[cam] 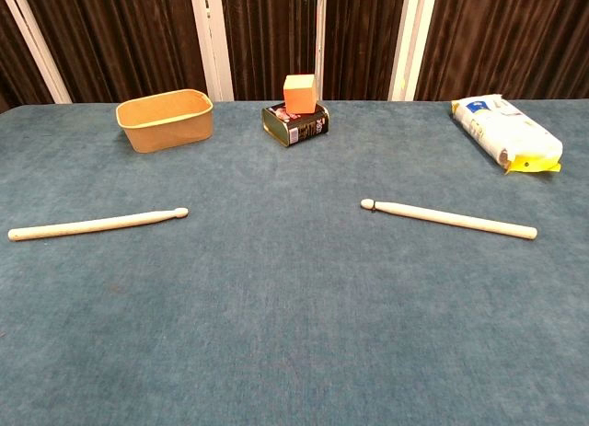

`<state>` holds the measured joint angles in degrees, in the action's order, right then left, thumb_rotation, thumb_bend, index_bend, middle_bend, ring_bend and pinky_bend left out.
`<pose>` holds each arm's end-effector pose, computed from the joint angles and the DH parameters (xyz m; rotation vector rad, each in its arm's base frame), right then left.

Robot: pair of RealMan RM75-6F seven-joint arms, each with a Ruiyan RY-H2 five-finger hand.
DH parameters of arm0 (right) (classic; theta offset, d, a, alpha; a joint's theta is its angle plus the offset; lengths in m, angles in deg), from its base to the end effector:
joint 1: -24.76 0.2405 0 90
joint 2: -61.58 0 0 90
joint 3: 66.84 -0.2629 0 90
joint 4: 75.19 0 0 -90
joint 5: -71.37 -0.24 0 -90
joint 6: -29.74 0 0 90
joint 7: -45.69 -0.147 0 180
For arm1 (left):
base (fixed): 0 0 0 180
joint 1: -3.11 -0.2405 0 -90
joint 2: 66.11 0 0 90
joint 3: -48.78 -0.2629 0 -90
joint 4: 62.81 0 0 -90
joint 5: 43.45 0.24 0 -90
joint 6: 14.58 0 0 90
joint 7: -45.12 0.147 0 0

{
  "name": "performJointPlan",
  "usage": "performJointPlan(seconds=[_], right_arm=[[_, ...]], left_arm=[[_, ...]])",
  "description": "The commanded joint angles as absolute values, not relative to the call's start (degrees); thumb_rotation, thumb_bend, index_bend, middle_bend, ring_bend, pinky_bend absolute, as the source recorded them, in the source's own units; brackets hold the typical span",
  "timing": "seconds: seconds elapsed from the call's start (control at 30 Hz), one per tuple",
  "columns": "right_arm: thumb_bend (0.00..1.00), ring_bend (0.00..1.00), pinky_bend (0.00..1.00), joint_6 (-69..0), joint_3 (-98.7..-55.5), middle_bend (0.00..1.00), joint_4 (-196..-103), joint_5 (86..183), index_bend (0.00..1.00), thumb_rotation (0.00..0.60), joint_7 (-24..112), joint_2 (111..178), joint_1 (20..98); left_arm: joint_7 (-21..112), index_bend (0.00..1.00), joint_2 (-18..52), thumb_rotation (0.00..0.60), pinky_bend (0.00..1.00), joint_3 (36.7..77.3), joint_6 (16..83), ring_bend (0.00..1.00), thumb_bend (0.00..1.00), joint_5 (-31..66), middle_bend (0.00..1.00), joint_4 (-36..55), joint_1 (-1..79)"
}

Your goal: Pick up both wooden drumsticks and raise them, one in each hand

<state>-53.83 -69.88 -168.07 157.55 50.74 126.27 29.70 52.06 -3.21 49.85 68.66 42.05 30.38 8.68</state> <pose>-0.3261 -0.1879 0.1269 1.4266 -0.8654 0.8459 -0.3313 0.1833 0.1321 -1.4619 -0.8449 -0.7770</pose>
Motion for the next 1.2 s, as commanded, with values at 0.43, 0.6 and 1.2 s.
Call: performJointPlan(seconds=[0.43, 0.6, 1.2], right_arm=[[0.39, 0.0, 0.0, -53.68, -69.93, 0.0, -168.84, 157.05, 0.0, 0.6, 50.9, 126.18, 29.63], [0.39, 0.0, 0.0, -53.31, -70.05, 0.0, -169.26, 156.83, 0.0, 0.6, 51.18, 126.49, 29.88], [0.39, 0.84, 0.83, -43.32, -78.53, 0.31, -169.53, 147.94, 0.26, 0.6, 62.07, 131.52, 40.29]], left_arm=[[52.2, 0.0, -3.43, 0.6, 0.0, 49.86, 68.28, 0.0, 0.01, 41.69, 0.0, 30.86, 8.75], [52.11, 0.0, -3.62, 0.6, 0.0, 49.91, 68.07, 0.0, 0.01, 41.16, 0.0, 30.86, 8.68], [52.89, 0.0, -3.28, 0.6, 0.0, 50.1, 69.31, 0.0, 0.01, 41.86, 0.0, 30.83, 8.43]])
